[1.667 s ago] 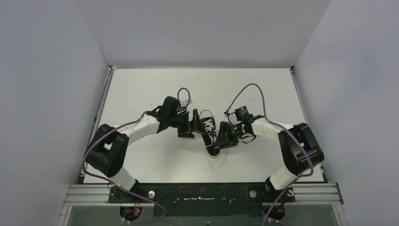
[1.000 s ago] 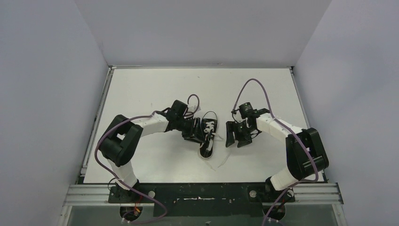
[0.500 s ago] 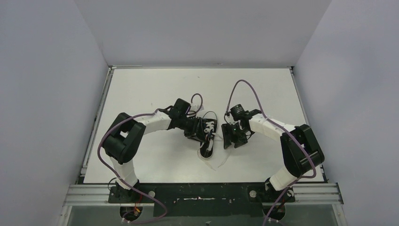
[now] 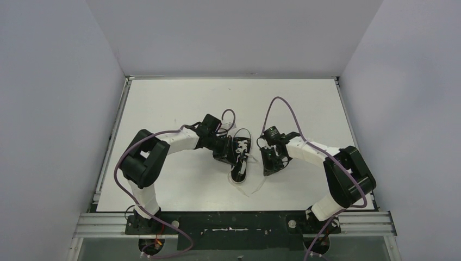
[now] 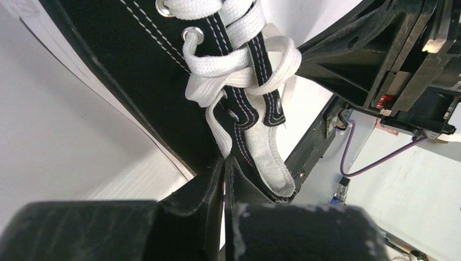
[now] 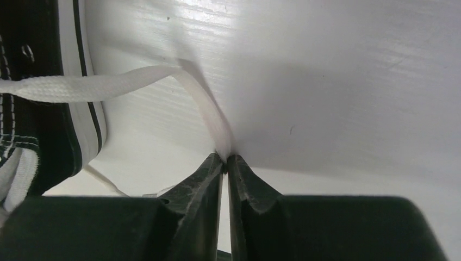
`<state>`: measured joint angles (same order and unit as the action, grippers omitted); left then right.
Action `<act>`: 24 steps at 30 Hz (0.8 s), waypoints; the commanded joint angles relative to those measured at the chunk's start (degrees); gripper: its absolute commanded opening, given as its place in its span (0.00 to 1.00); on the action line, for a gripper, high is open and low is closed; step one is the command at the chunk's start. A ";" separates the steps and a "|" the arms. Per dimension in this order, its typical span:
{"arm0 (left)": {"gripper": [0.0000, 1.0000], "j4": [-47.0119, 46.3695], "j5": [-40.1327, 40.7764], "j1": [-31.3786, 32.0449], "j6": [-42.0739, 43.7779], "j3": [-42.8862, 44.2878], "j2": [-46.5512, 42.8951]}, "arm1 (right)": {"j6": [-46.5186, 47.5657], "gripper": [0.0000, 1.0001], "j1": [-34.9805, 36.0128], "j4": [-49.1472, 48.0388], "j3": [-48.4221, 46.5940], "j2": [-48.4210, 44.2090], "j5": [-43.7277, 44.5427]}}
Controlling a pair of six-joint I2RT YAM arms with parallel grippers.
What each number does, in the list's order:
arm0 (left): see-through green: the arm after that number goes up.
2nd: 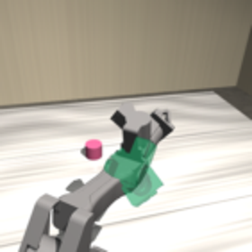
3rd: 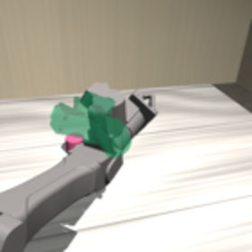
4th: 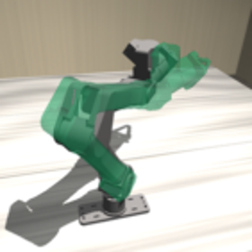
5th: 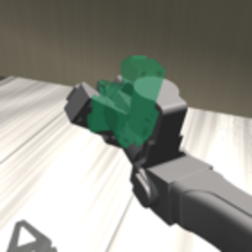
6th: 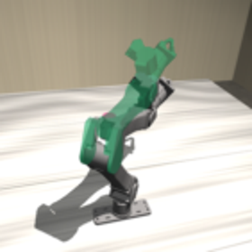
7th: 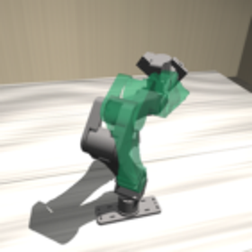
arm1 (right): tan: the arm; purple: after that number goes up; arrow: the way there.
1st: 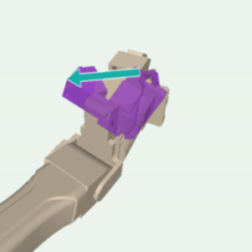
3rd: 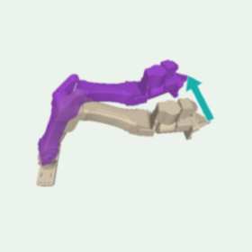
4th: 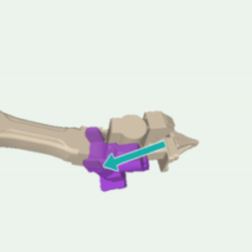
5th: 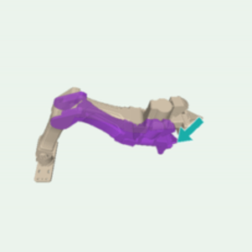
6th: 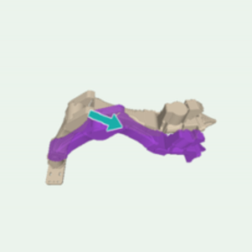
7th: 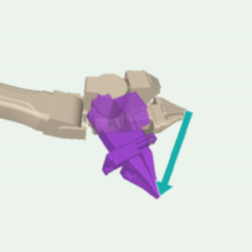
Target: Tie the shoes
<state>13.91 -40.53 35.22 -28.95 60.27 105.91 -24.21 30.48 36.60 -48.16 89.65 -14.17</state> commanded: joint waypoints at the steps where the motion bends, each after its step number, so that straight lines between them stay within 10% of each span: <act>1: 0.00 0.46 0.71 0.02 1.12 2.25 -1.05 | -2.05 0.07 0.55 0.13 -0.44 -3.33 1.25; 14: 0.00 -1.40 3.48 -0.86 -0.06 0.41 -5.06 | -4.73 0.00 -8.82 1.99 -9.09 -11.92 -29.04; 24: 0.00 -4.65 4.50 -0.94 -1.73 -1.55 -7.15 | -36.39 0.00 -9.37 -40.55 -5.51 -7.29 -40.13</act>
<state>12.97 -36.25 34.68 -29.74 59.02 101.91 -43.31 20.78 21.91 -54.33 79.64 -49.71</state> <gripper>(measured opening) 0.006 0.023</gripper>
